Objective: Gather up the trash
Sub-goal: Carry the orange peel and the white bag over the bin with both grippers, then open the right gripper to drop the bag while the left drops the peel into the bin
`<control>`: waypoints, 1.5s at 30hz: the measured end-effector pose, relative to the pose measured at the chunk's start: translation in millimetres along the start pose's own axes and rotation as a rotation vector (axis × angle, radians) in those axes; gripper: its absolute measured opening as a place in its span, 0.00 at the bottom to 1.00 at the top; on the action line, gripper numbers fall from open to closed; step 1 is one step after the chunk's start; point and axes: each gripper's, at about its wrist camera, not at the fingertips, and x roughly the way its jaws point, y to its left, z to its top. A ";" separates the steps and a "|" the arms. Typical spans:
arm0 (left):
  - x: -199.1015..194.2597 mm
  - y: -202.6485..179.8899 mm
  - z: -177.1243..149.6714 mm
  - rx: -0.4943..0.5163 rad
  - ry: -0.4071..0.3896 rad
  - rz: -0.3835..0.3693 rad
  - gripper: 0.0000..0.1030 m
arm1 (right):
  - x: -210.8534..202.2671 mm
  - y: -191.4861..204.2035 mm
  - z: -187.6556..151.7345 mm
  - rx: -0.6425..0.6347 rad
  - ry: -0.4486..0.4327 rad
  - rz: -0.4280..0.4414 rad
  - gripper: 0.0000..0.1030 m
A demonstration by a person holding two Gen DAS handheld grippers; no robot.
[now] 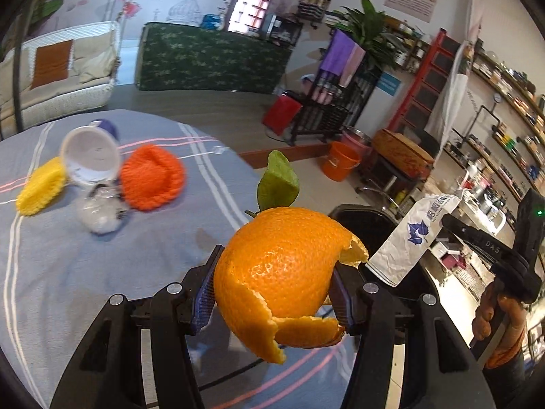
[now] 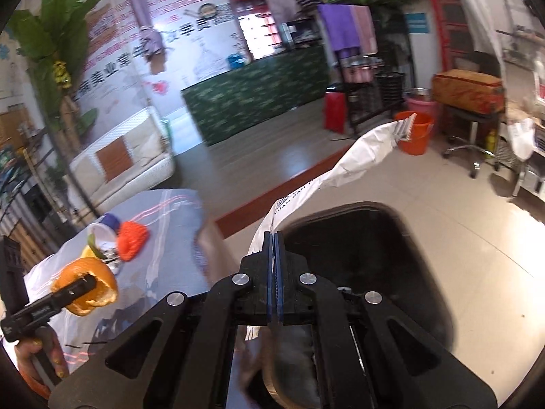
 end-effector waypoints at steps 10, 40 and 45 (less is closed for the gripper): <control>38.8 -63.3 -5.2 0.123 0.062 -0.115 0.54 | 27.6 -49.0 -25.7 0.038 0.117 -0.100 0.03; 126.0 -165.5 -35.2 0.370 0.284 -0.209 0.59 | 16.5 -104.8 -37.6 0.232 0.087 -0.204 0.63; 142.7 -173.7 -43.1 0.429 0.328 -0.138 0.65 | 13.2 -111.9 -37.3 0.248 0.079 -0.225 0.63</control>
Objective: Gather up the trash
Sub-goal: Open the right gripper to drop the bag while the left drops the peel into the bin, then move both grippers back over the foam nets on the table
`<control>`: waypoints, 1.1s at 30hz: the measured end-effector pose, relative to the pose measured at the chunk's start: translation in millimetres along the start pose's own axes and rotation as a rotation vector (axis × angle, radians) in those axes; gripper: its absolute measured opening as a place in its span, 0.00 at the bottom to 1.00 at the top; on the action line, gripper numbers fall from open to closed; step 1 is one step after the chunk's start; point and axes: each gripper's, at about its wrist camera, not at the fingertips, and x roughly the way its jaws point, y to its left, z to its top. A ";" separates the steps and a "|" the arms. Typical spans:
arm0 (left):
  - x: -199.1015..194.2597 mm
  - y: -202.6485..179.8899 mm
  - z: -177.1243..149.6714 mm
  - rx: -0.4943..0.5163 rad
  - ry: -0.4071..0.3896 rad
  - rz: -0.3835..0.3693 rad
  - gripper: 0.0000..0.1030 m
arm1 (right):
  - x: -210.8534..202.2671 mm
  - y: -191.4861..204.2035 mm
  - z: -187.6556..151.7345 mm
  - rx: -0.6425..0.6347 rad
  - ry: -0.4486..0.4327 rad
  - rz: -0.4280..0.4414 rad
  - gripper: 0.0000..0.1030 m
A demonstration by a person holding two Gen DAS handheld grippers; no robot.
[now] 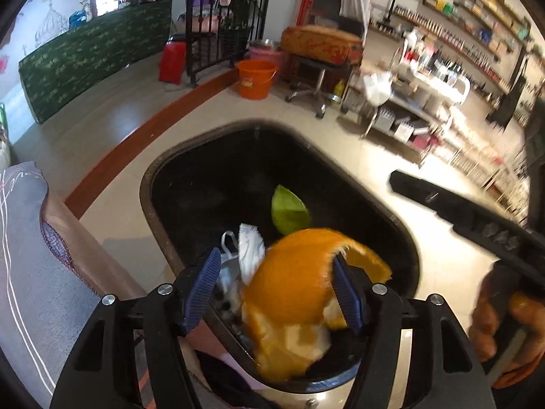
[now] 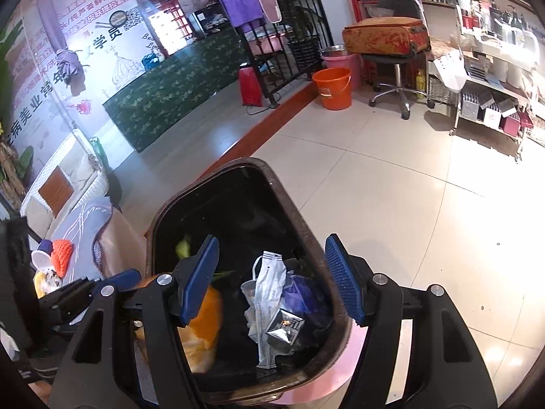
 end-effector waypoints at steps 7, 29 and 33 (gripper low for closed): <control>-16.2 -2.0 -0.4 0.007 -0.100 -0.018 0.91 | 1.3 -9.9 0.9 0.030 -0.001 -0.014 0.63; -95.4 69.5 -48.3 -0.221 -0.196 0.090 0.94 | 1.6 65.0 -10.3 -0.142 0.007 0.046 0.81; -111.0 86.9 -58.2 -0.267 -0.212 0.137 0.94 | 1.3 95.2 -19.9 -0.219 0.006 0.076 0.85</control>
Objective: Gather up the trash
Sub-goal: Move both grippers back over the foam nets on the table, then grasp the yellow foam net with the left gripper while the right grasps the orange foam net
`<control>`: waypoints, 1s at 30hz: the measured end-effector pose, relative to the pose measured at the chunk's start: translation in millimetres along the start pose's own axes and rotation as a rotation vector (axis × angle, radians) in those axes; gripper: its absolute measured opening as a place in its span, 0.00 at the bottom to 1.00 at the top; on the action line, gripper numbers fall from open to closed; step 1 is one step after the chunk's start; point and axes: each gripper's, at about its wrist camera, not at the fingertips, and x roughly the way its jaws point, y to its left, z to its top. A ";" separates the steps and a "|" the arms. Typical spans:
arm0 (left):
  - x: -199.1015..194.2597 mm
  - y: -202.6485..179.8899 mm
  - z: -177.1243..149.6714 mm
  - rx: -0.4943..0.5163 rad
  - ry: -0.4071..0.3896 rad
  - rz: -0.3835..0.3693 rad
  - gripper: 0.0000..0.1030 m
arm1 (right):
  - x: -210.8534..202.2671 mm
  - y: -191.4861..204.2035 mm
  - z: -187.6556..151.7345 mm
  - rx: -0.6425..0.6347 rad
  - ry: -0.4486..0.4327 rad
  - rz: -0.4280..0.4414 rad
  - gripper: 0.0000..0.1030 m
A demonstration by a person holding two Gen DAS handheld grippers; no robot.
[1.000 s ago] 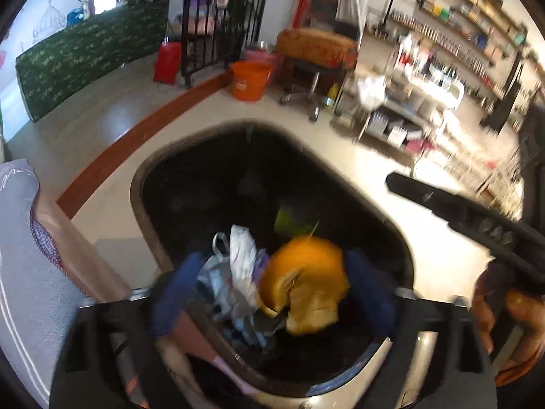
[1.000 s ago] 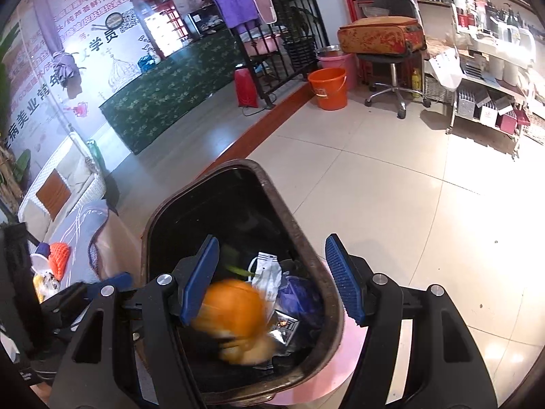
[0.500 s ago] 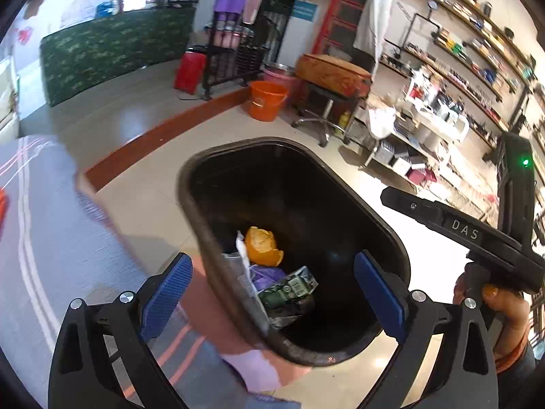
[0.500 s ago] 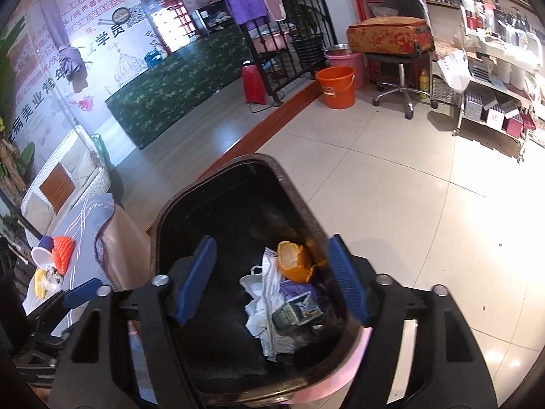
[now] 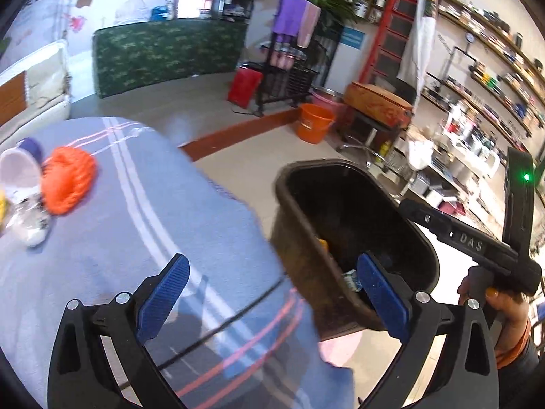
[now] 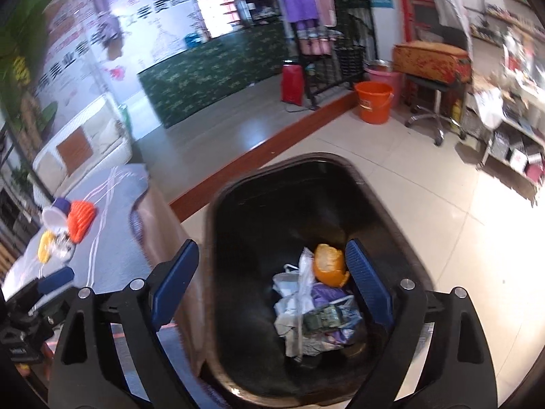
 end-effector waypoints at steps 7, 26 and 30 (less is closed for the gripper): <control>-28.2 44.7 -1.6 -0.035 -0.032 0.165 0.94 | 8.6 65.1 -0.1 -0.135 0.013 0.109 0.87; -90.8 216.4 -29.3 -0.277 -0.045 0.436 0.94 | 59.7 227.8 8.9 -0.396 0.133 0.374 0.87; -87.2 241.8 -24.0 -0.290 -0.041 0.477 0.94 | 77.1 254.2 11.3 -0.425 0.163 0.394 0.87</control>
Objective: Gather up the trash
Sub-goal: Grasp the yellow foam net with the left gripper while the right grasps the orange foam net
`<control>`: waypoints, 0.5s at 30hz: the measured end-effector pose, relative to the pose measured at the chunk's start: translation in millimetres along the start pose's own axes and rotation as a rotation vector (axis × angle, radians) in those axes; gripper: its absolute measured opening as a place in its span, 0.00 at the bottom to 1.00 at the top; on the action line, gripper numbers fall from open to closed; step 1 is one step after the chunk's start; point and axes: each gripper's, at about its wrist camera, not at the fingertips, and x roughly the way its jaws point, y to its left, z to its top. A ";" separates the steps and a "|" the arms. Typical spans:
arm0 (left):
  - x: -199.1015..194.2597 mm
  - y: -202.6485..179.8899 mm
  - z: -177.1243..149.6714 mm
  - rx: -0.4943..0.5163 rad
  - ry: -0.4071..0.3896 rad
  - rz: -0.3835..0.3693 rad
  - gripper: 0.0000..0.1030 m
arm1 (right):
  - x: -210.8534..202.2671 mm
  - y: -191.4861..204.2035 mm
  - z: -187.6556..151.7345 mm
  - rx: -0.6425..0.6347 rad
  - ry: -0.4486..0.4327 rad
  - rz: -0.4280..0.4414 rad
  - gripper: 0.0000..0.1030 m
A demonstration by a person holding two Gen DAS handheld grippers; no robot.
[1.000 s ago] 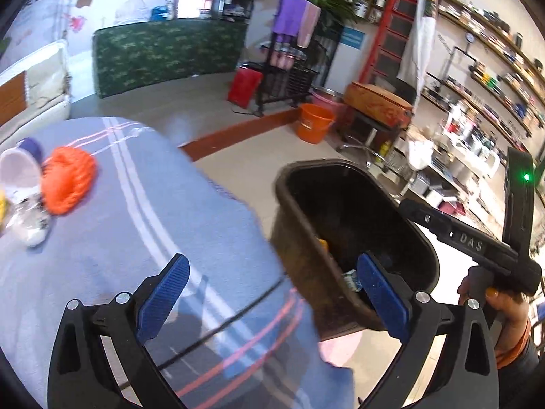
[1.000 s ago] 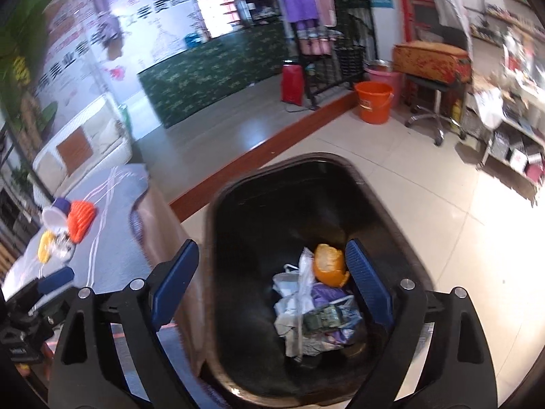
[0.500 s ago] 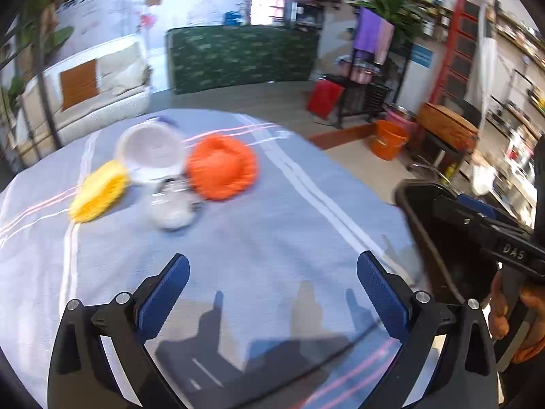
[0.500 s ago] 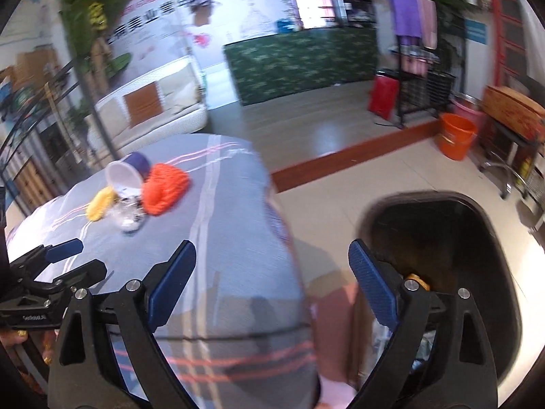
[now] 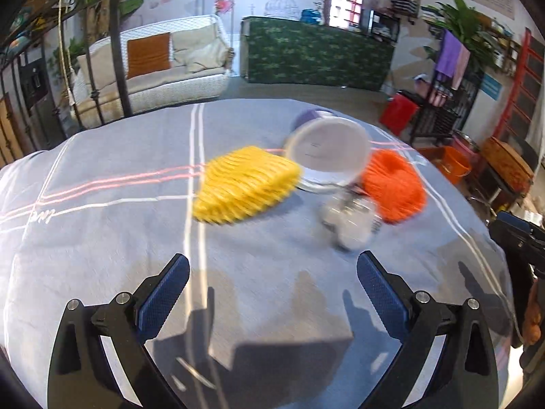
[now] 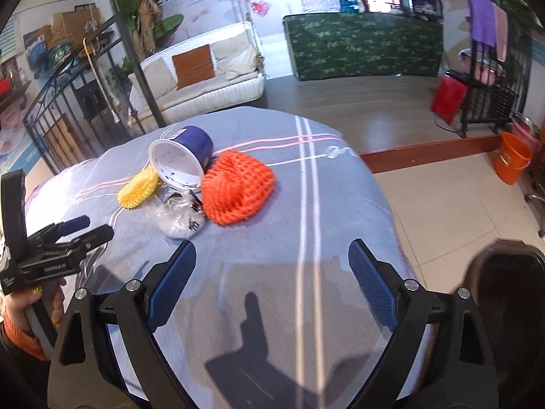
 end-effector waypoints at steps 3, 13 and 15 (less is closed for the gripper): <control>11.5 8.1 9.2 -0.006 0.000 0.015 0.94 | 18.3 5.7 9.3 -0.014 0.030 0.007 0.87; 46.5 0.2 29.8 0.047 0.042 0.046 0.94 | 61.3 18.5 36.1 -0.019 0.095 0.026 0.87; 51.9 -1.7 31.2 0.049 0.056 0.048 0.94 | 72.3 21.3 42.3 -0.024 0.114 0.018 0.87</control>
